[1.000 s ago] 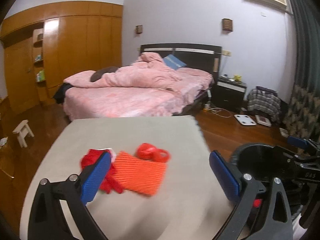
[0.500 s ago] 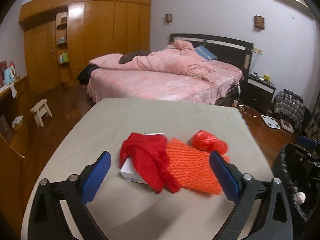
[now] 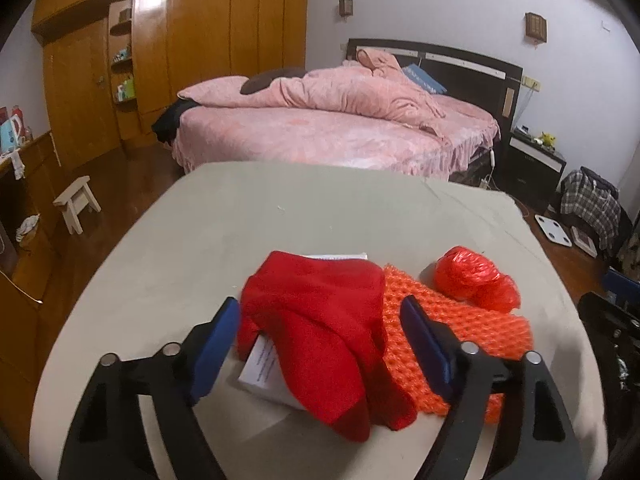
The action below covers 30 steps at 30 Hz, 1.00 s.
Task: Collect trash
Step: 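Grasp the red glove with the left gripper, then lift the red glove with the left gripper while the right grasps the orange mesh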
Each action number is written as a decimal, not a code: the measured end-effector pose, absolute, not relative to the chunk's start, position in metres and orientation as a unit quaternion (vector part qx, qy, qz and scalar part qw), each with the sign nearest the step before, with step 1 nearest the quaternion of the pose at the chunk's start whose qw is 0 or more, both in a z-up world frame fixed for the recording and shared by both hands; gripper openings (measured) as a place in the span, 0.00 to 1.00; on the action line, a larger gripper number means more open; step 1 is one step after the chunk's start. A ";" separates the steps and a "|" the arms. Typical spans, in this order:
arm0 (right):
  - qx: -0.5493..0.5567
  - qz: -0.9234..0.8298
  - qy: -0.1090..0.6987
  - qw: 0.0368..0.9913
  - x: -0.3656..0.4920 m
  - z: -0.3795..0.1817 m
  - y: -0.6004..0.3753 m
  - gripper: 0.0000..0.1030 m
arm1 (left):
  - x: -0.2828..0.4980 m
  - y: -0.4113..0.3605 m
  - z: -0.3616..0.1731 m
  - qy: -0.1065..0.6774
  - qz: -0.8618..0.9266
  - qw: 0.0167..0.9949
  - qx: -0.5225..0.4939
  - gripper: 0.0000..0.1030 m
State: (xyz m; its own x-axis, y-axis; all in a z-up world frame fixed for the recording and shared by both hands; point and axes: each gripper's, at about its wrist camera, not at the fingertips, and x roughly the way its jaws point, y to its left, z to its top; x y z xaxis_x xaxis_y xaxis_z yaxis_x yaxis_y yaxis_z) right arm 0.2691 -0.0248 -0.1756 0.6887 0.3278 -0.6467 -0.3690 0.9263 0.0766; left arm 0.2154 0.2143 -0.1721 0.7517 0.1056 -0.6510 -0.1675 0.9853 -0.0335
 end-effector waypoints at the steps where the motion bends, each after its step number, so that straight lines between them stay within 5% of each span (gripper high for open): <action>1: -0.031 0.190 0.347 0.918 0.270 -0.176 -0.024 0.95 | 0.218 0.214 -0.174 0.348 0.071 0.934 -0.045 0.72; 11: -0.031 0.189 0.352 0.916 0.272 -0.180 -0.023 0.95 | 0.220 0.214 -0.181 0.355 0.073 0.931 -0.048 0.41; 16: -0.031 0.194 0.349 0.916 0.271 -0.179 -0.022 0.95 | 0.219 0.212 -0.172 0.344 0.067 0.935 -0.048 0.16; 30: -0.039 0.208 0.347 0.914 0.262 -0.177 -0.005 0.95 | 0.179 0.224 -0.134 0.301 0.062 0.948 -0.084 0.10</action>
